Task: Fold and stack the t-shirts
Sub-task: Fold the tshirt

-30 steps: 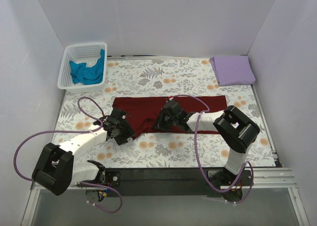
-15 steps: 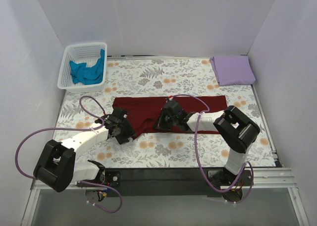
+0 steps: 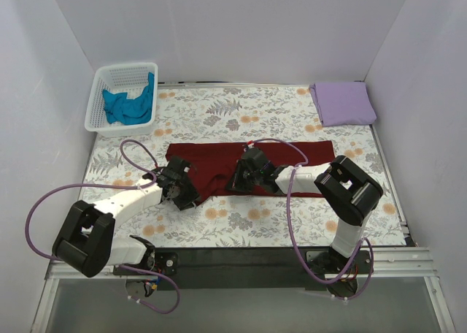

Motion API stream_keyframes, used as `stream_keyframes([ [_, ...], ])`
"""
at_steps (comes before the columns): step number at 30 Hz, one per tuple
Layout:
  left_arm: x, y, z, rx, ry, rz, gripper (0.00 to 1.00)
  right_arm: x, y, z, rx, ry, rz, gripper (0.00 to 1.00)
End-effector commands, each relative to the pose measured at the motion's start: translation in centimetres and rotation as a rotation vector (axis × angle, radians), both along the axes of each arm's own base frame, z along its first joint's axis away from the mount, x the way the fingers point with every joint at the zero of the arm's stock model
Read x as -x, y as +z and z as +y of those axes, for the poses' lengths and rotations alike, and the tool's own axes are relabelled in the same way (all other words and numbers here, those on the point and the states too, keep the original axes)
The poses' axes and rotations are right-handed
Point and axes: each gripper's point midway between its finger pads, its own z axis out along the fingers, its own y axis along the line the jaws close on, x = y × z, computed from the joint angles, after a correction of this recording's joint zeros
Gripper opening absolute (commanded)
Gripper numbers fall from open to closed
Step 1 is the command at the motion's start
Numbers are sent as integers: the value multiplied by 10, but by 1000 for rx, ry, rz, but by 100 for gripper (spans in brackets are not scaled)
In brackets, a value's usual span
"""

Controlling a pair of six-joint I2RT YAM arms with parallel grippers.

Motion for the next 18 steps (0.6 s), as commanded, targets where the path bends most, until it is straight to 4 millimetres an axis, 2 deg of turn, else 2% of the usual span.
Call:
stream_keyframes([
  [1, 0, -1, -3, -3, -7, 7, 33, -8, 17, 7, -39, 15, -52, 1],
  [4, 0, -1, -3, -2, -7, 9, 26, -6, 16, 9, -40, 29, -50, 1],
  [9, -2, 2, -3, -5, -10, -1, 0, -5, 20, 12, -51, 58, -62, 1],
  [14, -5, 13, 3, -33, 0, -29, 0, -2, 31, 15, -69, 113, -93, 1],
  [18, -6, 21, 10, -69, 1, -46, 0, 0, 43, 8, -83, 147, -130, 1],
])
